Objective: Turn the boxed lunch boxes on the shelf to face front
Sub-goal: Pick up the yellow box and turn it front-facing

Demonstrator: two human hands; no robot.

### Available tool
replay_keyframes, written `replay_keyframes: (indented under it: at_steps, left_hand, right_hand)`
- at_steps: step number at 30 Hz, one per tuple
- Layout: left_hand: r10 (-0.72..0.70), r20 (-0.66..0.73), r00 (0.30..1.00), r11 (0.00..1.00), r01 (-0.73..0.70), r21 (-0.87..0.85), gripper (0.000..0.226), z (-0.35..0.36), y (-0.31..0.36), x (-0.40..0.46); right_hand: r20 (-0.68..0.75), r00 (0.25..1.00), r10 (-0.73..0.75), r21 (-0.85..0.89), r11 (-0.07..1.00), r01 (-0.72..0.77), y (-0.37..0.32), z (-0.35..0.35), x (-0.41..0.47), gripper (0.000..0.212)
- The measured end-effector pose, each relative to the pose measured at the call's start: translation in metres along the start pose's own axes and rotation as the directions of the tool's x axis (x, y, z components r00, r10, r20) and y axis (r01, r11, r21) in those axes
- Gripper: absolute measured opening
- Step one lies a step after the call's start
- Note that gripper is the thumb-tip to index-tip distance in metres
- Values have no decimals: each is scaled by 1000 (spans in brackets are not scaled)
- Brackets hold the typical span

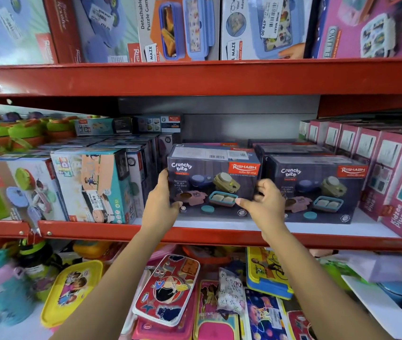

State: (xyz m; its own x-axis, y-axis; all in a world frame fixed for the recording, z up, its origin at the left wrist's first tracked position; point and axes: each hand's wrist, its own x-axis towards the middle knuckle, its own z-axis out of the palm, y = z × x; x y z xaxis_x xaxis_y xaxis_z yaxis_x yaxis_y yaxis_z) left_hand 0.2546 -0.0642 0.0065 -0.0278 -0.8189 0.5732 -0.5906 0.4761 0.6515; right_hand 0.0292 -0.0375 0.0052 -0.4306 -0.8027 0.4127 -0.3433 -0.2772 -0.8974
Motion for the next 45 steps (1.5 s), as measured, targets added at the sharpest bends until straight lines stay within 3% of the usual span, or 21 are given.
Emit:
replay_keyframes:
  at_steps: [8,13,19,24,28,37,45]
  left_hand:
    - [-70,12,997,997,70,-10,82,12,-28,2]
    - [-112,61,992,990,116,-76,87,14,-33,3]
    - [-127,-33,991,971,117,-210,91,14,-19,0]
    - [-102,-20,995,978,97,-186,78,19,-18,0]
    - [-72,1,997,976,70,-205,78,17,-19,-6]
    - [-22,-49,999,990,16,-138,75,2,-12,-36]
    - [-66,-50,997,992,60,-108,87,2,-6,-48]
  right_hand:
    - [12,1000,1,-74,997,0,17,13,3,50]
    - [29,1000,-2,-75,997,4,20,15,-1,66]
    - [20,992,-121,-165,979,123,13,16,-7,73]
    - [83,995,-56,-235,969,74,13,19,-3,66]
    - [68,991,-115,-287,949,130,16,13,-7,62]
    - [65,970,-233,-233,942,242,15,-2,-39,59]
    - [62,955,-289,-362,886,291,24,1,-49,61]
